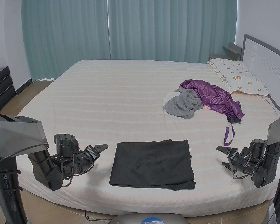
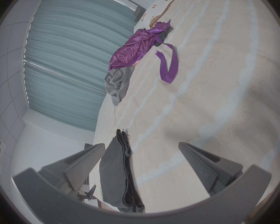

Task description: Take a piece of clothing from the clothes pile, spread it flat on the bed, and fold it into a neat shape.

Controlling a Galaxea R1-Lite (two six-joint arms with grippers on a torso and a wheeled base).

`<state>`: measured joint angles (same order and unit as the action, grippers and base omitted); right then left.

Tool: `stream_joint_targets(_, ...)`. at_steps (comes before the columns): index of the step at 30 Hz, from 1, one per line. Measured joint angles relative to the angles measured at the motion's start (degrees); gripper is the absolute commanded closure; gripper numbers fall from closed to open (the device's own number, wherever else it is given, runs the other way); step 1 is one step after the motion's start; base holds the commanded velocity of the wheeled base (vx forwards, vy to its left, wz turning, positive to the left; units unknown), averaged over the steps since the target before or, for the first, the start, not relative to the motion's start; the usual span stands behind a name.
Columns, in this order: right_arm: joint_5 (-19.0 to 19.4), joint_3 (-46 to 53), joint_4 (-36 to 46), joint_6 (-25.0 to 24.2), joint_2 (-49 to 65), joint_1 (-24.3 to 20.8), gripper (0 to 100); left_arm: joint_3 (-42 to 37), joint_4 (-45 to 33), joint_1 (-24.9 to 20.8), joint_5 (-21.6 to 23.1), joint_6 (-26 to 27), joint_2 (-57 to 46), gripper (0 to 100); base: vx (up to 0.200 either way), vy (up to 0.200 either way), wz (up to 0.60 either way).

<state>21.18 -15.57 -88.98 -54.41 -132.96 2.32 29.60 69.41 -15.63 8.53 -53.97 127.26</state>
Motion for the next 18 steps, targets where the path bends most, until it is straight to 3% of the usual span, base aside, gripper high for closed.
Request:
stream_joint_targets(3,0.01,-0.09,0.00,0.05,-0.61,-0.11,0,2.84,-0.17,-0.90,0.20,1.23,2.29,0,0.000,0.000,0.00)
stream_joint_targets(9,0.22,-0.44,0.00,0.00,-1.62,-0.43,0,7.28,-0.26,-1.82,0.00,8.64,6.49,0,0.000,0.000,0.00)
stream_joint_targets(18,0.52,-0.72,0.00,0.00,-2.32,-0.69,0,12.21,-0.37,-3.85,0.28,9.14,10.36,0,0.000,0.000,0.00)
